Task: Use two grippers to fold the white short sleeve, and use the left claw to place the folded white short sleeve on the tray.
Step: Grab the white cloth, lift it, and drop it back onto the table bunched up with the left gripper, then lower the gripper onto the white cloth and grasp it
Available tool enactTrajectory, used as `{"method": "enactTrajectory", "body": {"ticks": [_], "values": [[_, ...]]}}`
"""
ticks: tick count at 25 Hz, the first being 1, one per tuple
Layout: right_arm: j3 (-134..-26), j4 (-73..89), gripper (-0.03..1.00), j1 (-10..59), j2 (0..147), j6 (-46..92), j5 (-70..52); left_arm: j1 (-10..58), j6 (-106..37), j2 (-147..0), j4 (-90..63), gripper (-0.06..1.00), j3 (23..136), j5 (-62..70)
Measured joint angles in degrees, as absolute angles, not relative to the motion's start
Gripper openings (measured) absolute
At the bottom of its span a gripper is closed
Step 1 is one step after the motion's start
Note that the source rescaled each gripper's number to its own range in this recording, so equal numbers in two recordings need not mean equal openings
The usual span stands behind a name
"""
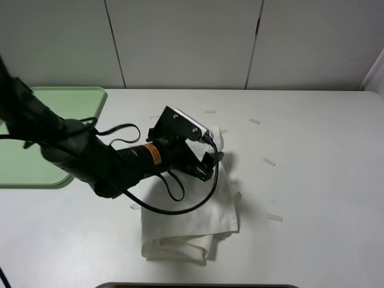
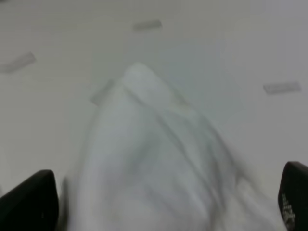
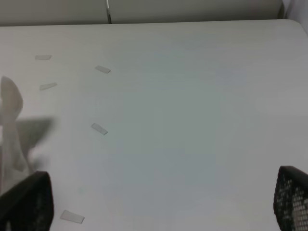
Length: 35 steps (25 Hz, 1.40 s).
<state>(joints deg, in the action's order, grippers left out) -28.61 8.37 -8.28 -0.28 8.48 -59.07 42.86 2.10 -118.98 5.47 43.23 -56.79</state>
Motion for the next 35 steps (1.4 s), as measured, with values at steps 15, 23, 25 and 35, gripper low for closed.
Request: {"method": "enactTrajectory", "body": {"ticks": [15,23,25,35], "values": [[-28.61,8.39,1.0,-8.28,-0.28,8.48,-59.07,29.67,1.37,-81.92,-15.76,0.88,41.47,3.9],[-28.61,8.39,1.0,-8.28,-0.28,8.48,-59.07,21.17,-28.19,-80.7,-45.06,0.88,37.02,23.46],[-28.61,8.39,1.0,-8.28,-0.28,8.48,-59.07,20.49,-34.32,-80.63,-51.35,0.88,34.05,23.12],[-28.61,8.39,1.0,-8.28,-0.28,8.48,-59.07,20.44,-52.84,-81.74,-71.64,0.86,23.01,16.06]]}}
